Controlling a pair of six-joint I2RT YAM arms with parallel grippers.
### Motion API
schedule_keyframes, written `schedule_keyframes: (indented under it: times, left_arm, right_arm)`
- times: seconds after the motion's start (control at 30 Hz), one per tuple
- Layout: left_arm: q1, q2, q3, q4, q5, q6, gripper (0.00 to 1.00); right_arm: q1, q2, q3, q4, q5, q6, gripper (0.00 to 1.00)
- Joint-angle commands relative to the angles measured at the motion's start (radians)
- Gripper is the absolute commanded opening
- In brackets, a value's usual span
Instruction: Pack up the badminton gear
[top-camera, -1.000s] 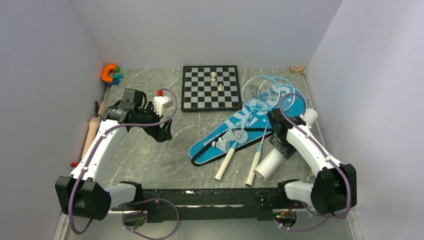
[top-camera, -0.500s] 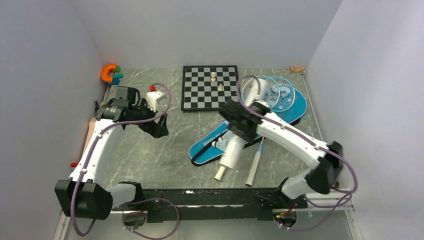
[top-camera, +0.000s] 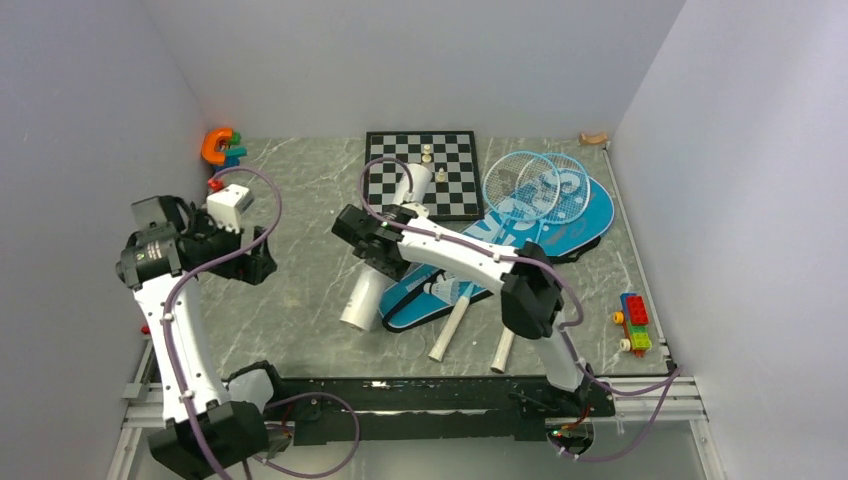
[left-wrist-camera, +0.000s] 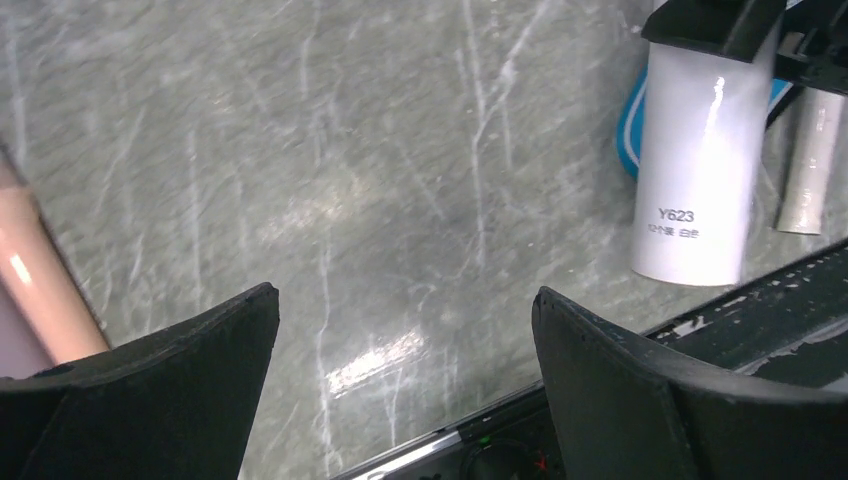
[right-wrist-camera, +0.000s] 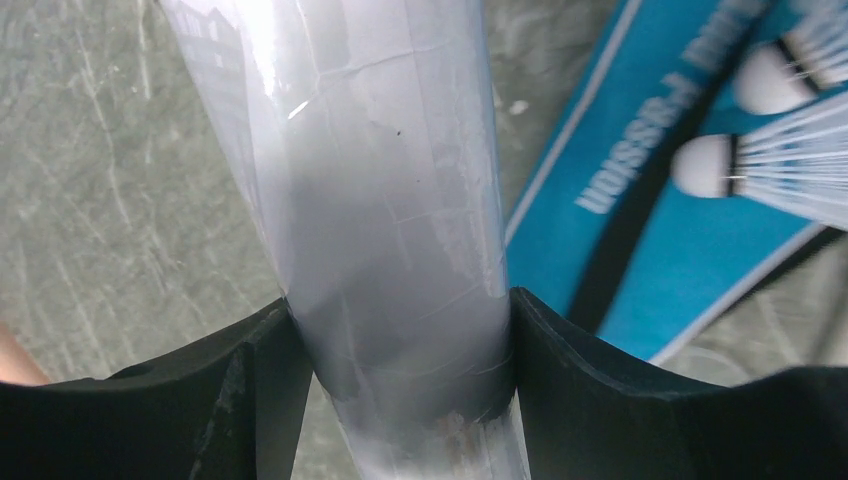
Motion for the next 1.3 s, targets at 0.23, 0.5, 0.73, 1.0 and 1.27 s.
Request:
schedule_keyframes:
  times: [0.23,0.5,0.73,1.0,1.27]
  left_arm:
    - [0.284,0.015,0.054,-0.241,0.138,0.34,0.99]
    - [0.283,-0.005,0.004,-0.238,0.206,0.394,0.99]
    - [0.182,-0.007,-0.028,-0.199,0.223,0.335,0.99]
    - [-0.196,0.05,-0.124,0.147,0.087,-0.036,0.99]
    - [-0.55,0.258,-0.061,0.402,-0.051,-0.296,0.99]
  right_arm:
    - [0.021,0.234,0.189,0.23,-0.197,0.087,0.49]
    - [0.025,0.227,0.114,0.349,-0.283,0.055,0.84]
    - [0.03,0.043,-0.042,0.443,-0.25,-0.046,0.99]
    - [0.035,-0.502,-0.606,0.714,-0.056,-0.175,1.0]
    - [0.002,-0.726,-0.703,0.578,0.05,-0.251,1.0]
